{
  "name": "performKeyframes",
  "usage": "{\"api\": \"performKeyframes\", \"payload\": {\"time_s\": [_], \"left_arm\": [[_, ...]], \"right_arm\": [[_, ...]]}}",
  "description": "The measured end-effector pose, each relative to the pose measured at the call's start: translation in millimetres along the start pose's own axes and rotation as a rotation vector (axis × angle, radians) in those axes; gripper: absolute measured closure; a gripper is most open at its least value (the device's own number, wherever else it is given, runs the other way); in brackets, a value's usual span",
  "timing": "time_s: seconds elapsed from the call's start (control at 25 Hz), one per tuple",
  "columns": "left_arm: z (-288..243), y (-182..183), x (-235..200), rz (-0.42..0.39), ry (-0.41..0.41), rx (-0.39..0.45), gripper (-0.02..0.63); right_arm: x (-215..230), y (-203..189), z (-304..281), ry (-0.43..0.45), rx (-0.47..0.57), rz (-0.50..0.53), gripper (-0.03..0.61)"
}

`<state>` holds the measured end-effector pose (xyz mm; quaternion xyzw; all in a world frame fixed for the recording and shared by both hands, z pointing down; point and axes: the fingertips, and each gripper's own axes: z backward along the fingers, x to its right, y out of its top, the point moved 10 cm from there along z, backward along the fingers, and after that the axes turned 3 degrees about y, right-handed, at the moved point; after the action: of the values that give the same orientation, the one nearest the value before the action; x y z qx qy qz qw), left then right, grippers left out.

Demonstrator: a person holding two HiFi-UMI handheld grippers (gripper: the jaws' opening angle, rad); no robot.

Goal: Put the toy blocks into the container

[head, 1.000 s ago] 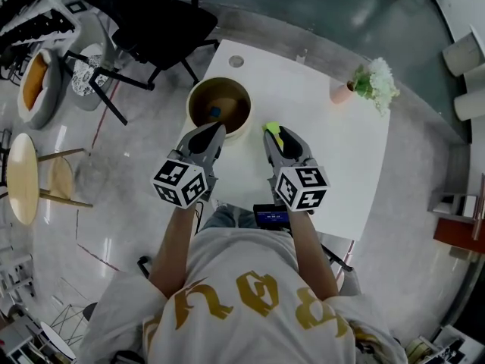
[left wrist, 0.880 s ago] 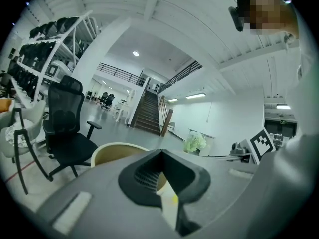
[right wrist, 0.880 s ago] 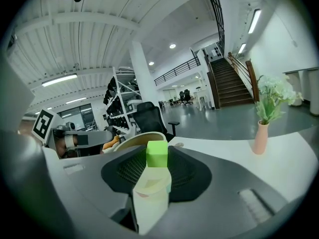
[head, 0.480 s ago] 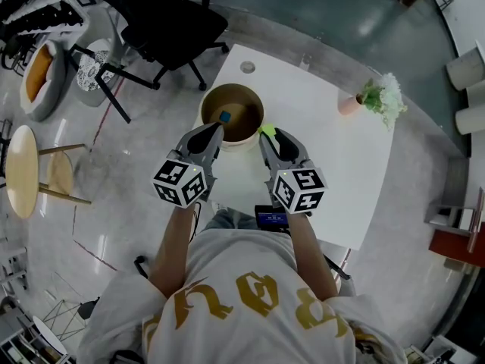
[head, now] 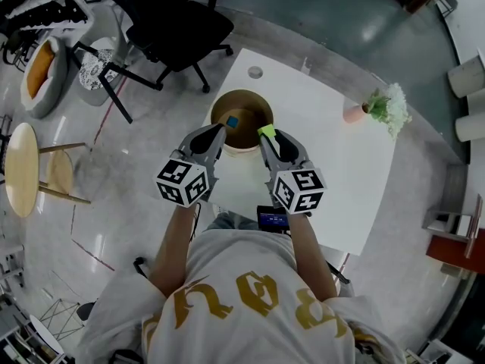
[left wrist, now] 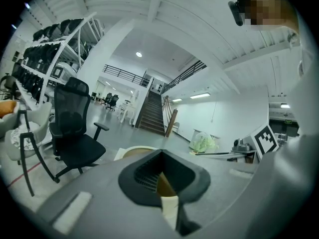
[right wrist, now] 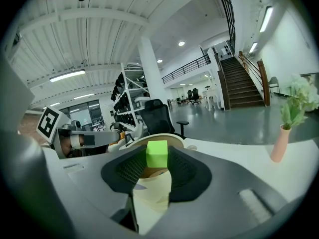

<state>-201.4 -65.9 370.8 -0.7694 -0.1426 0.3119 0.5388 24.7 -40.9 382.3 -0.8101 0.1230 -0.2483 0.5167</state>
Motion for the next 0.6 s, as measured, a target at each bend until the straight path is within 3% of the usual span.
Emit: {"api": "performKeyframes", "payload": {"time_s": [0.6], "left_arm": [[-4.2, 0.2, -14.8, 0.014, -0.011, -0.021, 0.612]], "right_arm": [[-8.2, -4.2, -21.0, -0.010, -0.061, 0.048, 0.419]]}}
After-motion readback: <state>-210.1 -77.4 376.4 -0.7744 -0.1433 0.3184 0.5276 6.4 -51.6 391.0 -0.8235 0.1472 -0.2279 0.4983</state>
